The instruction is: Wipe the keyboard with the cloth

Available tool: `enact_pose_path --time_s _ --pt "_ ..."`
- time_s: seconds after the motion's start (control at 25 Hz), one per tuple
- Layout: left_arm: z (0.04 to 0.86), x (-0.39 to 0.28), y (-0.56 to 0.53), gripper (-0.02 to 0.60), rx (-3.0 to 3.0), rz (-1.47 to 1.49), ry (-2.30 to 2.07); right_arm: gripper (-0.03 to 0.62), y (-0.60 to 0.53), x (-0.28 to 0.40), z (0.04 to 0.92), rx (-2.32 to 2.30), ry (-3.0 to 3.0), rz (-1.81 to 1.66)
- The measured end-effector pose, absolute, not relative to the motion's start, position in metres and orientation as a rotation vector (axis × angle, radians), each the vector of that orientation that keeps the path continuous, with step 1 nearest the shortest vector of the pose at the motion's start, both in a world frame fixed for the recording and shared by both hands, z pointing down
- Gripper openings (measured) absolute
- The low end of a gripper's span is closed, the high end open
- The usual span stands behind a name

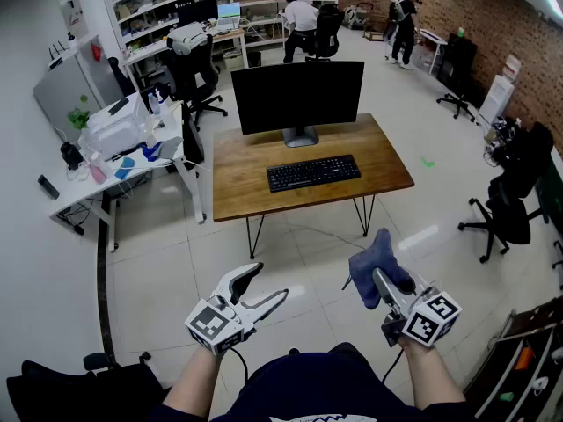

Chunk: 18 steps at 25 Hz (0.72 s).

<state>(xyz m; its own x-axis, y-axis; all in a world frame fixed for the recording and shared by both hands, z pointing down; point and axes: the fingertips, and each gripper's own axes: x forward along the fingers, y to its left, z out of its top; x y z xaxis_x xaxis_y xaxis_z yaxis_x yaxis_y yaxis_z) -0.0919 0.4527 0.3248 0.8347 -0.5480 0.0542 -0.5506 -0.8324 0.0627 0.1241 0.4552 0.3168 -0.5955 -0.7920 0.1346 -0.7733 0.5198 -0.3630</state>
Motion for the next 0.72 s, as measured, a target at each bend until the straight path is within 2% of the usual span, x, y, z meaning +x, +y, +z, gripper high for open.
enact_pose_path --time_s 0.36,0.72 --pt "0.338 -0.083 0.417 0.314 2.898 0.075 -0.863 0.065 0.413 0.137 0.329 -1.417 2.692 -0.641" --pt "0.346 -0.055 0.325 0.314 2.858 0.113 -0.921 0.064 0.306 0.170 0.347 -1.369 2.709 -0.668"
